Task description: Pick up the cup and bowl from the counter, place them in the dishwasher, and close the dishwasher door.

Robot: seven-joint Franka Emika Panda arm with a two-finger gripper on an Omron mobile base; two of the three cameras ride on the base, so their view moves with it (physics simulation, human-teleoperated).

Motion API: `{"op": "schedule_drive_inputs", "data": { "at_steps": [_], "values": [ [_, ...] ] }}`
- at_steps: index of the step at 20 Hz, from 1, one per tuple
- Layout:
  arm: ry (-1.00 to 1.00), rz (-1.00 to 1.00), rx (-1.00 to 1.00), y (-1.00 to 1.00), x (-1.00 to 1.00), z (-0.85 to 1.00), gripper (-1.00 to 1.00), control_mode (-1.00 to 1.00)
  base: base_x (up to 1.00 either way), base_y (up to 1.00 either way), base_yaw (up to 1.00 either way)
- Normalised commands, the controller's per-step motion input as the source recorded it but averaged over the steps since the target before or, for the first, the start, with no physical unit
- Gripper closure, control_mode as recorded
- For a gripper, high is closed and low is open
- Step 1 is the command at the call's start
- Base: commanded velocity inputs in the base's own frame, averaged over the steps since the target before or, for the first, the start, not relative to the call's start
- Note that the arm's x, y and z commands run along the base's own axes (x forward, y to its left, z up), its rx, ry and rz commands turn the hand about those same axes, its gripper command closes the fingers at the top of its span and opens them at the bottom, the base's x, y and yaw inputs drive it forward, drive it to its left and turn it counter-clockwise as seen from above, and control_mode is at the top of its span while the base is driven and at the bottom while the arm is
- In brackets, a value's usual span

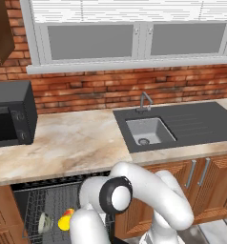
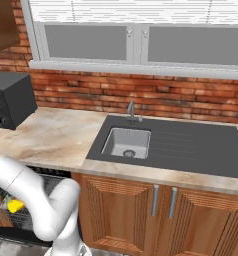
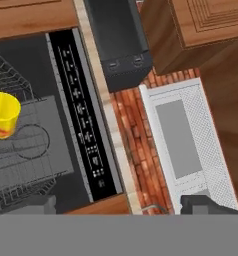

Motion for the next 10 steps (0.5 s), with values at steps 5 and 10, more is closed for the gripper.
{"op": "schedule_drive_inputs", "data": {
  "at_steps": [5, 10],
  "values": [
    [-0.08, 0.05, -0.07, 0.0, 0.02, -0.36, -1.0, -1.0, 0.0, 0.0, 0.0],
    [-0.1, 0.03, 0.0, 0.0, 0.1, -0.24, -1.0, -1.0, 0.0, 0.0, 0.0]
  ]
}}
